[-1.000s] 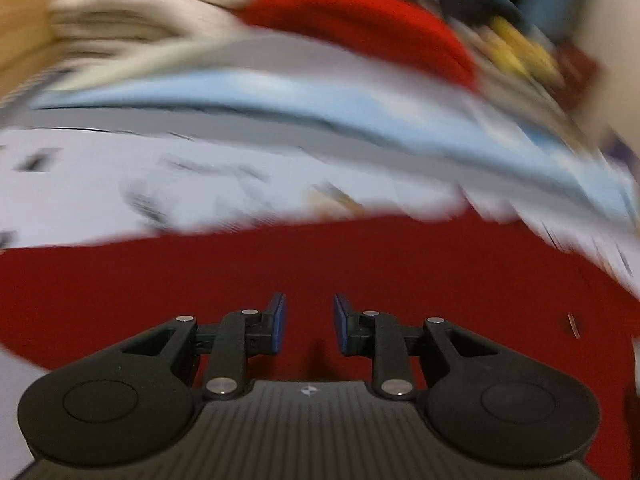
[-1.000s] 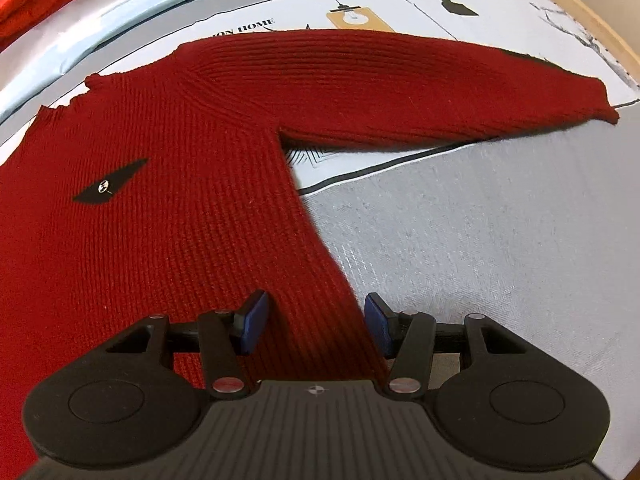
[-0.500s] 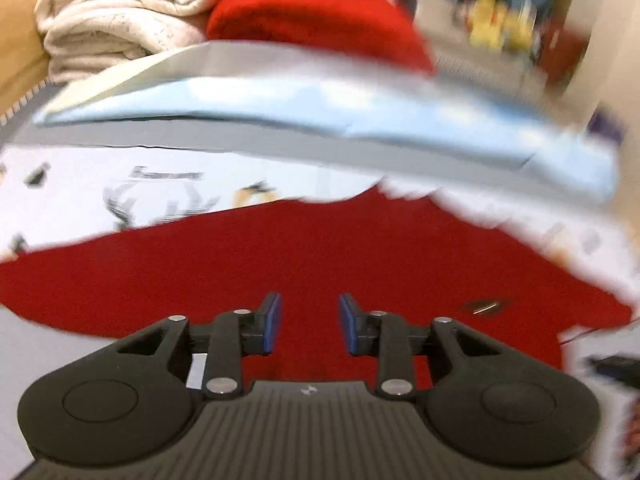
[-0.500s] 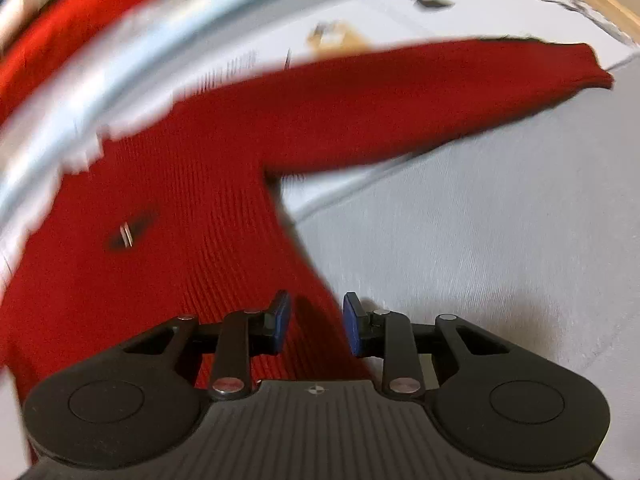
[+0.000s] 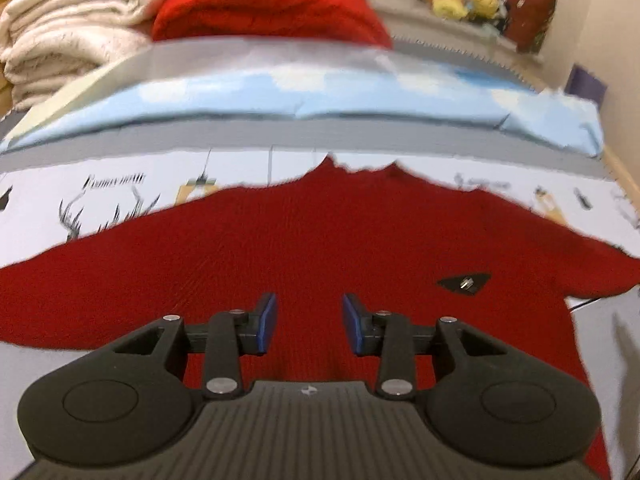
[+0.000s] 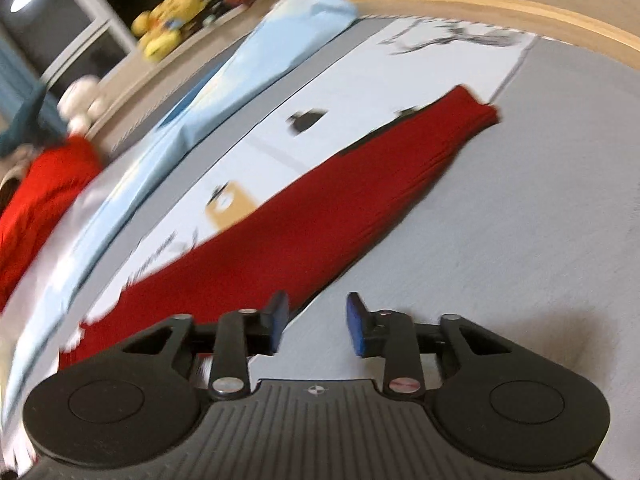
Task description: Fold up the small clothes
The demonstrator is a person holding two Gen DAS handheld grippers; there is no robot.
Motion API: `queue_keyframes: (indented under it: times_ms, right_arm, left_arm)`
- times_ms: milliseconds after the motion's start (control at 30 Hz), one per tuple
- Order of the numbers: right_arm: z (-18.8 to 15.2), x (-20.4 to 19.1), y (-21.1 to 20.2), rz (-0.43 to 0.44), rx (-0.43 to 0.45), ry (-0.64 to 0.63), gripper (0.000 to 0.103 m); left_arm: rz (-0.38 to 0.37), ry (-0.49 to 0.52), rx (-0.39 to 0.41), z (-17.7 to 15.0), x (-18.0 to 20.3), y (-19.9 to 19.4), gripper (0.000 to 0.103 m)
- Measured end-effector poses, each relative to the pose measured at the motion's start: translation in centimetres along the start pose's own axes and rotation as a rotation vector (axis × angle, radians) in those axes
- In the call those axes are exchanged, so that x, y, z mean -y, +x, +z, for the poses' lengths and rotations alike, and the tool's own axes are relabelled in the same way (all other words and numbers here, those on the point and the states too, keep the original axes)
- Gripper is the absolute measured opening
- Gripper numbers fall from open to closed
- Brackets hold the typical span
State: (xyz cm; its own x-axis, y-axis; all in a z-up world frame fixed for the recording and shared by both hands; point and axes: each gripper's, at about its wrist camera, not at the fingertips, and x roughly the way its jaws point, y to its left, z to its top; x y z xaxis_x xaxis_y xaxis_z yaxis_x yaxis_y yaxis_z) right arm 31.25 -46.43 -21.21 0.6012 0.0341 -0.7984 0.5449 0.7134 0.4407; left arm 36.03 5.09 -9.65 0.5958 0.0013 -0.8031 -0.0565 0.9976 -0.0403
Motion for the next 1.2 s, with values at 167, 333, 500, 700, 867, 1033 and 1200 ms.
queue_keyframes:
  times_ms: [167,333,500,700,867,1033,1200]
  right_arm:
    - [2.6,2.4,2.1,-0.050,0.078,0.071,0.043]
    - [4.3,6.0,6.5,-0.099,0.091,0.283,0.045]
    - [4.8,7.3,8.8,-0.078,0.142,0.380,0.037]
    - [7.2,4.7,8.8,-0.254,0.199,0.285,0.011]
    - [7.0,-8.6,6.0,-0.337,0.395,-0.215,0.010]
    - [-3.7,-23.6,-0.1,0.018,0.519,-0.657,0.010]
    - [-17.2,-31.3,-2.4,0.391,0.319,-0.844,0.018]
  left_arm:
    - [0.013,-0.062,-0.055,0.3,-2.5,1.6,0.040]
    - [0.017,-0.134,-0.060,1.0,-5.1,1.6,0.040]
    - [0.017,-0.151,-0.074,1.2,-6.3,1.6,0.040]
    - [0.018,-0.194,-0.065,1.4,-8.2,1.0,0.040]
    - [0.013,-0.245,-0.053,1.7,-10.0,0.1,0.040]
    - [0.015,-0.303,-0.051,1.9,-11.4,-0.3,0.040]
    - [-0.015,-0.341,-0.064,1.9,-11.6,-0.1,0.040]
